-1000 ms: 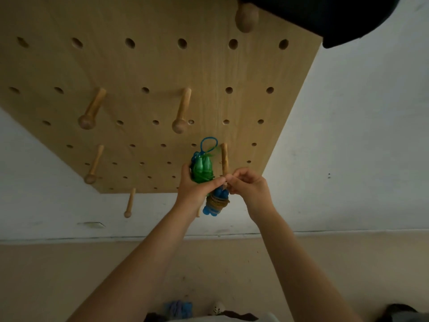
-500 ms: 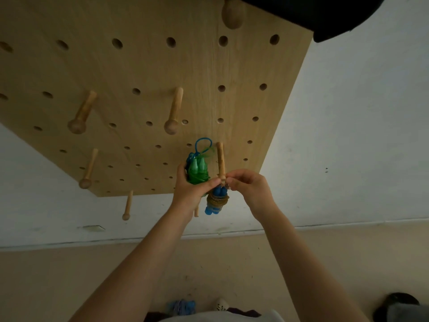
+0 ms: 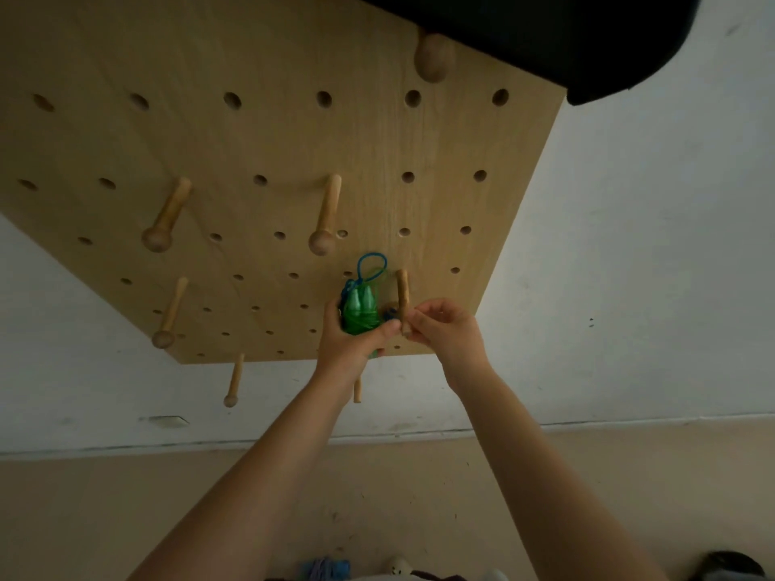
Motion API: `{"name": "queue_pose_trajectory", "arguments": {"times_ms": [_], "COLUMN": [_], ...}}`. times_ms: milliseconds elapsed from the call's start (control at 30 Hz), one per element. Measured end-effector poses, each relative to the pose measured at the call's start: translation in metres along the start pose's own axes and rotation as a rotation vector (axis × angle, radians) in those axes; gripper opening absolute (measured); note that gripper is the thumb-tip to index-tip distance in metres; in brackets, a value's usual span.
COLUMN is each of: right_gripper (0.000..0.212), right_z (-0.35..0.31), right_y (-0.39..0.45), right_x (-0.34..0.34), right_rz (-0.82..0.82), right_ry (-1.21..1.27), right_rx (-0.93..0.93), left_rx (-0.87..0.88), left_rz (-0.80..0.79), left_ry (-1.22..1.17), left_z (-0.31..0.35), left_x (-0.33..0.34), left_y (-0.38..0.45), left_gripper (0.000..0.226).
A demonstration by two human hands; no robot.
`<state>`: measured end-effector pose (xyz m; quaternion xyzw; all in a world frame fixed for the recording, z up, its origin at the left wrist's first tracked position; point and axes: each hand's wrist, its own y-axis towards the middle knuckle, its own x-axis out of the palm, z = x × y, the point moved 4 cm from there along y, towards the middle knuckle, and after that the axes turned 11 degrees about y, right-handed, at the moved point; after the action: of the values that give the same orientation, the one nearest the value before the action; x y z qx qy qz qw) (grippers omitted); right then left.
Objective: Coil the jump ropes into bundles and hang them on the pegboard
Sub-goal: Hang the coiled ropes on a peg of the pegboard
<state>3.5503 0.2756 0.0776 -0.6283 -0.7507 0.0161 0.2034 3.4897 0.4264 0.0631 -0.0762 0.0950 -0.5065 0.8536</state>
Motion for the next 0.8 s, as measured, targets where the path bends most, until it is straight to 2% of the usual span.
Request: {"name": "queue_pose_trajectory", "arguments": {"times_ms": [200,300,367,467,600,667,800], "right_gripper": [0.014,0.015,0.017,0.023,0.009,0.002,0.005], "right_z": [-0.016,-0.033,-0.043,-0.041,-0.036,-0.036,-0.035], "right_y": [0.013,0.002,-0.015,-0.041,-0.051,-0.053,-0.058], "right_x": [0.012,0.009,0.011,0.025,0.030,0.026,0.018], "right_rz": [0.066,0.085,-0.010,-0.228,-0.234,-0.237,-0.324], "right_ry": [-0.059,-0.250,-0.228,-0.148,-0.181,-0.121,-0.048], "right_rx": [-0.020,-0.142,-0.212,-0.165,-0.133,-0.113,-0.066], "left_rx": [-0.031,-0.005,0.021,0.116,0.165,0.114,-0.188], "left_rz": [-0.037,-0.067,-0.084,-0.086,-0.160,-0.173,-0.171], "left_ry": [-0.008,0.006,0.037,0.175,0.257,0.207,-0.205], "left_z": [-0.003,0.001,0.004,0.006,0.006,0.007,0.000], "left_x": [-0.021,-0.025,-0.026,-0.025,-0.021,-0.021,-0.022], "left_y": [-0.009,-0.014,-0.020,-0.030,-0.042,-0.048,-0.049], "left_gripper": [0.062,0.065,0.072,0.077,0.082,0.080,0.085]}}
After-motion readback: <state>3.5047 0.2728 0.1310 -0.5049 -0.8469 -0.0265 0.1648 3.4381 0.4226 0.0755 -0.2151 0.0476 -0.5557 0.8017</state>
